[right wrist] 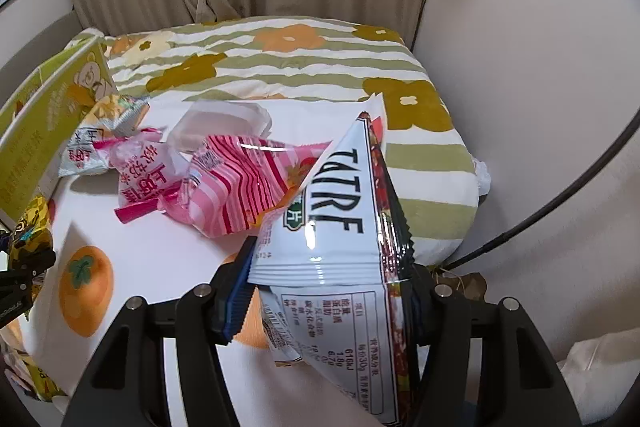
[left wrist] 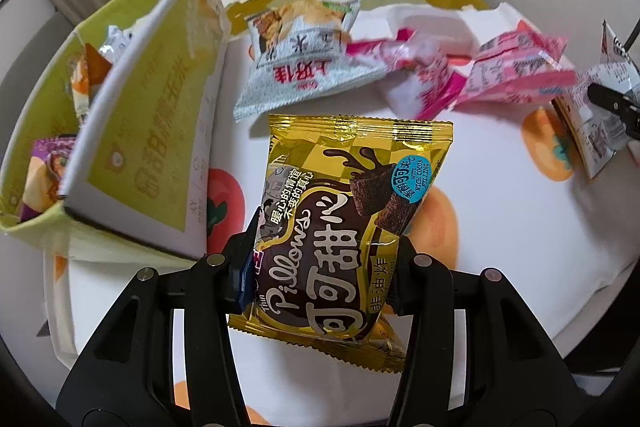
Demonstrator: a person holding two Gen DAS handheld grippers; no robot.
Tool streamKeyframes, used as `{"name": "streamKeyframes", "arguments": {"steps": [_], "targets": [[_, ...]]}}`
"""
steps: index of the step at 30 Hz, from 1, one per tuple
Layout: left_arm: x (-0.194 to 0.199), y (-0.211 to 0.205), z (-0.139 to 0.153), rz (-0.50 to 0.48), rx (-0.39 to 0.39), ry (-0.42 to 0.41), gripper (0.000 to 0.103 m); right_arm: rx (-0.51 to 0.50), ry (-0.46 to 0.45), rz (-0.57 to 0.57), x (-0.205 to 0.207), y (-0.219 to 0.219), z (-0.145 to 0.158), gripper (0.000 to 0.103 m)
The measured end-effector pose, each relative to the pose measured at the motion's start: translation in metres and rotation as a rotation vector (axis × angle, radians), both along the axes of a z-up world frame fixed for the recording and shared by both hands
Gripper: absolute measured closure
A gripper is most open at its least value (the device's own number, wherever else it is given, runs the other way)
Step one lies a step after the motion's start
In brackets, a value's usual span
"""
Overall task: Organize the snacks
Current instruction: 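Grasp the gold chocolate bag with left gripper while right grasps white chip bag, then carry both bags over the box and open both grippers to drop them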
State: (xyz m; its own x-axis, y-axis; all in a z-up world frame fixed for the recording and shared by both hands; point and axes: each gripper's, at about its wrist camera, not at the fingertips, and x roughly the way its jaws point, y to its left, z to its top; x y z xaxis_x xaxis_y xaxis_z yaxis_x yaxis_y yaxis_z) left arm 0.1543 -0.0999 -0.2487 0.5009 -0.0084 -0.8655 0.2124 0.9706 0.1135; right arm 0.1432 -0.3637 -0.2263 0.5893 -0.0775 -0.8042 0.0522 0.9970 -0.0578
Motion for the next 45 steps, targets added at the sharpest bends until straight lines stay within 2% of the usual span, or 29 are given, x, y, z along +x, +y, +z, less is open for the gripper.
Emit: {"name": "streamKeyframes", "arguments": {"steps": [4,13,16,21,27,33,42,44,45], "targets": [[-0.009,0.001,0.023,-0.002,-0.027,-0.023,0.058,0.009,-0.011,-0.020,-0.014,-0.003,0.016,0.046],[-0.018,0.023,0.107,0.007,-0.103,-0.128,0.058,0.025,-0.047,-0.031,-0.035,0.005,0.074,0.046],[-0.011,0.040,0.130,0.029,-0.117,-0.164,0.058,0.036,-0.077,-0.003,-0.034,0.020,0.097,0.046],[0.015,0.083,0.157,0.070,-0.094,-0.210,0.058,0.061,-0.128,0.075,-0.016,0.063,0.125,0.046],[0.056,0.140,0.168,0.110,-0.070,-0.202,0.058,0.121,-0.162,0.173,0.023,0.132,0.145,0.046],[0.100,0.197,0.167,0.143,-0.058,-0.180,0.058,0.181,-0.165,0.264,0.069,0.208,0.154,0.046],[0.156,0.253,0.145,0.157,-0.065,-0.104,0.058,0.229,-0.119,0.326,0.123,0.285,0.147,0.046],[0.166,0.259,0.139,0.156,-0.057,-0.085,0.054,0.232,-0.106,0.329,0.132,0.297,0.144,0.046],[0.169,0.262,0.136,0.157,-0.055,-0.079,0.048,0.233,-0.102,0.331,0.135,0.298,0.144,0.046]]}}
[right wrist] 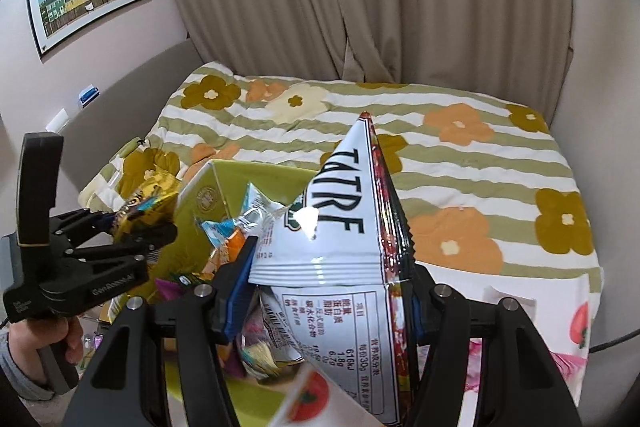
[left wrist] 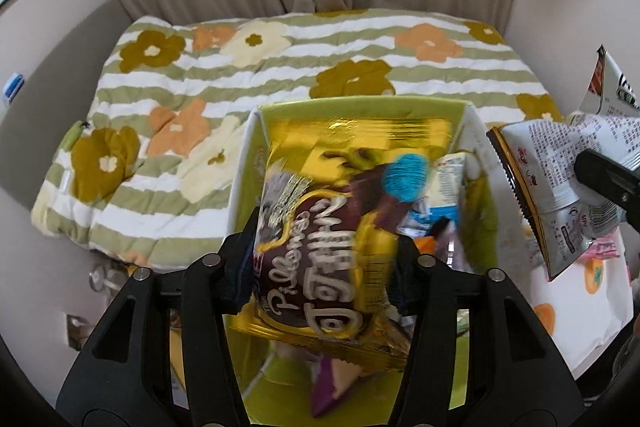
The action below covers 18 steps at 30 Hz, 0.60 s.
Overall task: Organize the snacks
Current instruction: 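Carry both bags over the box and open both grippers to drop them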
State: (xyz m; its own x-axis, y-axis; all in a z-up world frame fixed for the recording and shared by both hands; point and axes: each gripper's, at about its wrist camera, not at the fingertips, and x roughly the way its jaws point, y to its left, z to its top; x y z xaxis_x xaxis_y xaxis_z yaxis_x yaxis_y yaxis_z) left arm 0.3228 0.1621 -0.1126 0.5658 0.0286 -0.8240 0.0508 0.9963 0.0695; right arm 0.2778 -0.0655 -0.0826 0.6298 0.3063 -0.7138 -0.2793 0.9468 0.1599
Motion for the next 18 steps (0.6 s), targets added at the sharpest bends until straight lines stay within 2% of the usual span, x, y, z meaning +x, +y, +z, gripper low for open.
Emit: {"name": "streamKeyframes", "arguments": {"steps": [1,3,5,10,18], "targets": [[0.001,0.002,-0.002,-0.001,-0.004,0.006,0.028,-0.001,0.005,0.002,0.004,0.005,-0.002,0.046],[-0.001,0.008,-0.007,0.000,-0.014,-0.001,0.000,-0.002,0.012,0.003,0.009,0.007,-0.003,0.046],[-0.008,0.013,-0.009,-0.008,-0.029,-0.014,0.000,0.004,0.022,0.007,0.014,0.011,-0.006,0.046],[-0.019,0.021,-0.018,-0.001,-0.068,0.015,0.000,0.014,0.054,0.014,0.024,0.018,-0.014,0.046],[-0.027,0.030,-0.019,0.020,-0.063,0.028,0.000,0.053,0.098,0.073,0.038,0.041,-0.022,0.046]]}}
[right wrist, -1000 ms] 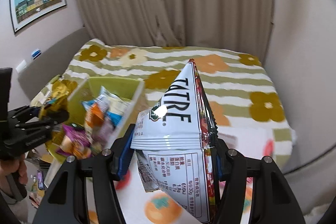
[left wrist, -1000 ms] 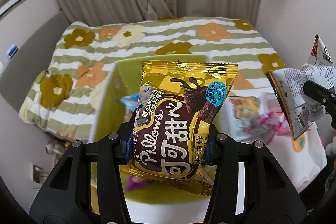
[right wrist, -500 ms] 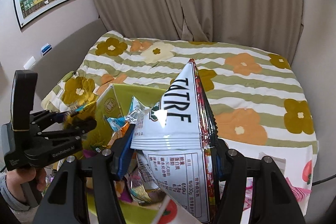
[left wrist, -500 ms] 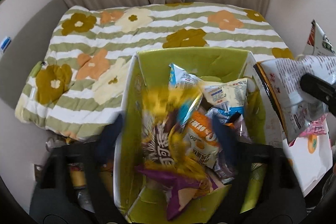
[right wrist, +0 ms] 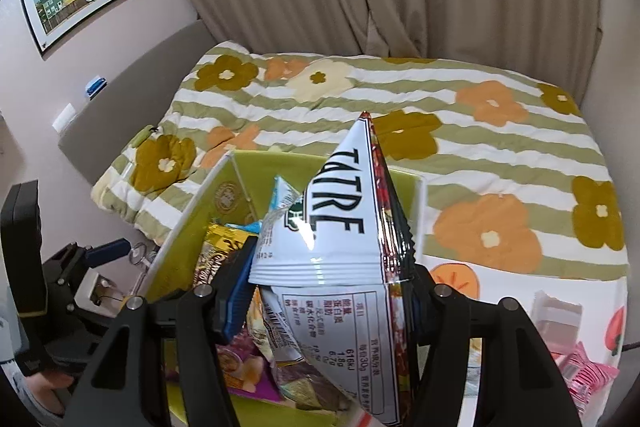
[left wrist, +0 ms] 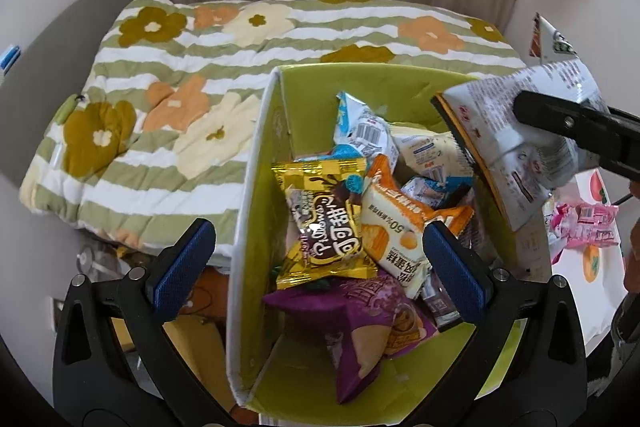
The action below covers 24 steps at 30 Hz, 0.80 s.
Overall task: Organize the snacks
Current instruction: 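Carry both bags over the box and open both grippers to drop them, then withdraw both tools and reach toward the pink wafer packets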
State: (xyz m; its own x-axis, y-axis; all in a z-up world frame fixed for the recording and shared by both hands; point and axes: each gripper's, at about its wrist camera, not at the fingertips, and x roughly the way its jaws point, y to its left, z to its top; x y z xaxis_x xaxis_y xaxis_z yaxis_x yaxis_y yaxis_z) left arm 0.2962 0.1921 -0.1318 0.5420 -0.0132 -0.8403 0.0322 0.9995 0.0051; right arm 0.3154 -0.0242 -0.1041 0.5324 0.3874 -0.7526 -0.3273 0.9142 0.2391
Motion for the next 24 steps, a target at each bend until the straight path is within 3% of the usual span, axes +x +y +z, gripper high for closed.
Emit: {"name": "streamKeyframes", "arguments": {"steps": [7,11,15,24], "targets": [[-0.003,0.008,-0.002,0.016,0.016,0.003,0.000,0.036,0.015,0.034,0.017,0.021,-0.005,0.044],[-0.008,0.009,-0.004,0.021,0.014,0.008,0.000,0.084,0.026,0.040,0.019,0.025,-0.010,0.004],[-0.012,0.006,-0.004,0.016,0.017,0.009,0.000,0.046,-0.022,0.022,0.007,0.021,-0.007,0.002],[-0.024,-0.002,0.004,0.020,0.029,-0.019,0.000,0.032,-0.024,0.008,-0.009,0.011,-0.005,0.002]]}}
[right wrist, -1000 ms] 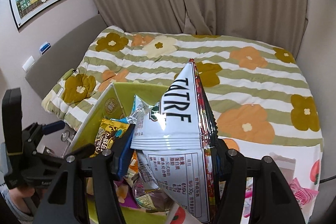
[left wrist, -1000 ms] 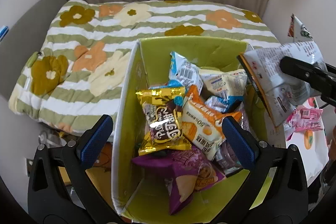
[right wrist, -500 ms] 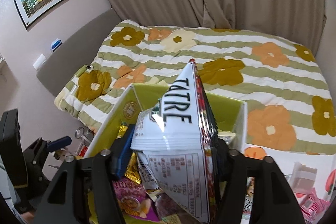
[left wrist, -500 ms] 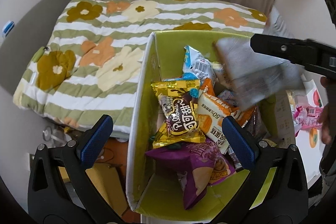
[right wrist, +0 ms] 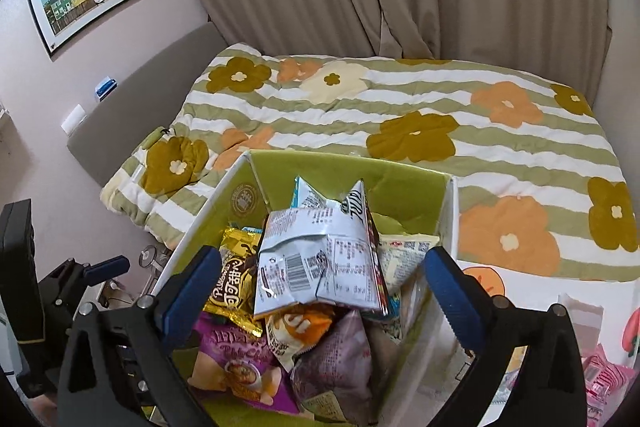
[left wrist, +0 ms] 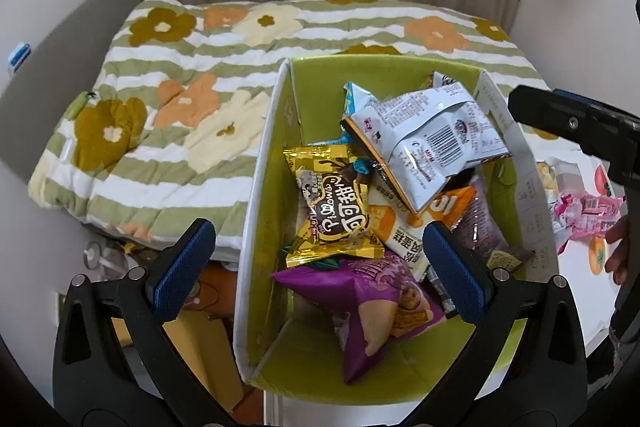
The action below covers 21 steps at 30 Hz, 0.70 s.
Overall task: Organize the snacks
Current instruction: 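Withdraw both tools and reach toward the pink wafer packets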
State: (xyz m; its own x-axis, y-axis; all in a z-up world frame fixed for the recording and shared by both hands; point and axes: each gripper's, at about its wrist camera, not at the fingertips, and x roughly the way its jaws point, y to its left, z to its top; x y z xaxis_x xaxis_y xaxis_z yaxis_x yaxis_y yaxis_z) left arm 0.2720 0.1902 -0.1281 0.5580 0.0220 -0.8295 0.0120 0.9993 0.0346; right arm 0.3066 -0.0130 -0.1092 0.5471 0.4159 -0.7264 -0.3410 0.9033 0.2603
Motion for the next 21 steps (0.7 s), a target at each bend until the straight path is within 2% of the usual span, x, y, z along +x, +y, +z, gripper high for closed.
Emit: {"name": "streamKeyframes", "arguments": {"steps": [4,11,16,21], "targets": [[-0.012,-0.010,0.010,0.010,0.011,-0.023,0.000,0.014,-0.020,0.005,-0.012,-0.009,0.007,0.002],[-0.045,-0.052,0.028,0.020,0.007,-0.062,0.000,0.039,-0.054,0.000,-0.044,-0.047,0.023,0.002],[-0.064,-0.098,0.038,-0.007,-0.005,-0.089,0.000,0.038,-0.071,-0.030,-0.068,-0.090,0.031,0.002],[-0.077,-0.158,0.043,-0.070,-0.013,-0.106,0.000,0.004,-0.091,-0.097,-0.096,-0.152,0.037,0.002]]}}
